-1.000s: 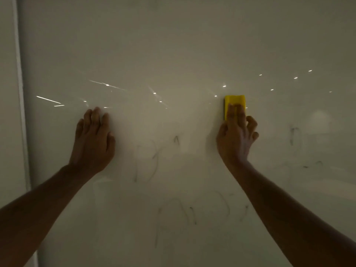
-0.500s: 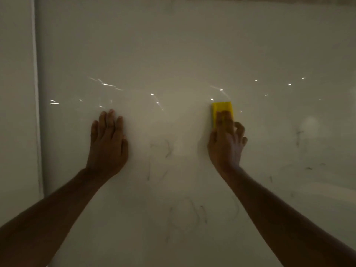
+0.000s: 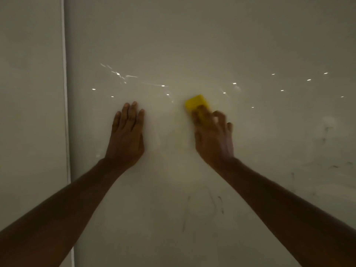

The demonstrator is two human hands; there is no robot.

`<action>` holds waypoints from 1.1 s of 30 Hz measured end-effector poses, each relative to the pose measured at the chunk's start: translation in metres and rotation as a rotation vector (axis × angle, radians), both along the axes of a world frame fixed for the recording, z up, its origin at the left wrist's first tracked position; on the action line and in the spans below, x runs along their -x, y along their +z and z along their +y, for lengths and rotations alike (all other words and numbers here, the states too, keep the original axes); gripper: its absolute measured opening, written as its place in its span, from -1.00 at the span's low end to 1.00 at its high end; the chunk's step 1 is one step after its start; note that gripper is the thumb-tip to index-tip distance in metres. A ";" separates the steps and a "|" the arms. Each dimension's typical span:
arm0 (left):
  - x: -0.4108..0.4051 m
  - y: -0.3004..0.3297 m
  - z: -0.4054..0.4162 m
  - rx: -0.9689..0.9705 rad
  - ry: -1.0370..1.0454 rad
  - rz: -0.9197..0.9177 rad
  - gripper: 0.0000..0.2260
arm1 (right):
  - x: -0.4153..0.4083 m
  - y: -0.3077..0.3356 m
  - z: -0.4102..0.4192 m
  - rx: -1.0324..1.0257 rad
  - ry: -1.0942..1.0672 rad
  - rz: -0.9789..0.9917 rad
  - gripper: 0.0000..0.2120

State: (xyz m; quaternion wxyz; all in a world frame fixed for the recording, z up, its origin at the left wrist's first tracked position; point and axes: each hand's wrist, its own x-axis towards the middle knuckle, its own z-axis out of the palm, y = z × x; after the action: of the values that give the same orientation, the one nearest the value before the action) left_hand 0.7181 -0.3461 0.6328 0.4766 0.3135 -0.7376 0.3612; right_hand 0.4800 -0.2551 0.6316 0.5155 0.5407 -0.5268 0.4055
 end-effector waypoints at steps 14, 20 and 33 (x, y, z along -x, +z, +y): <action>-0.003 -0.017 -0.009 0.054 -0.029 0.028 -0.44 | 0.011 -0.004 0.002 0.109 0.049 -0.185 -0.46; 0.006 -0.039 -0.013 0.037 0.001 0.067 -0.48 | 0.015 -0.165 -0.003 -0.398 0.129 0.730 -0.51; 0.015 -0.118 -0.007 0.010 0.000 0.031 -0.48 | 0.040 -0.185 0.011 0.003 0.051 -0.299 -0.46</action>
State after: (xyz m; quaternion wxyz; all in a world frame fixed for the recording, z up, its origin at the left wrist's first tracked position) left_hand 0.7033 -0.3533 0.5145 0.4895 0.3165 -0.7284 0.3601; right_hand 0.4405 -0.2441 0.4468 0.4220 0.4866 -0.5831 0.4951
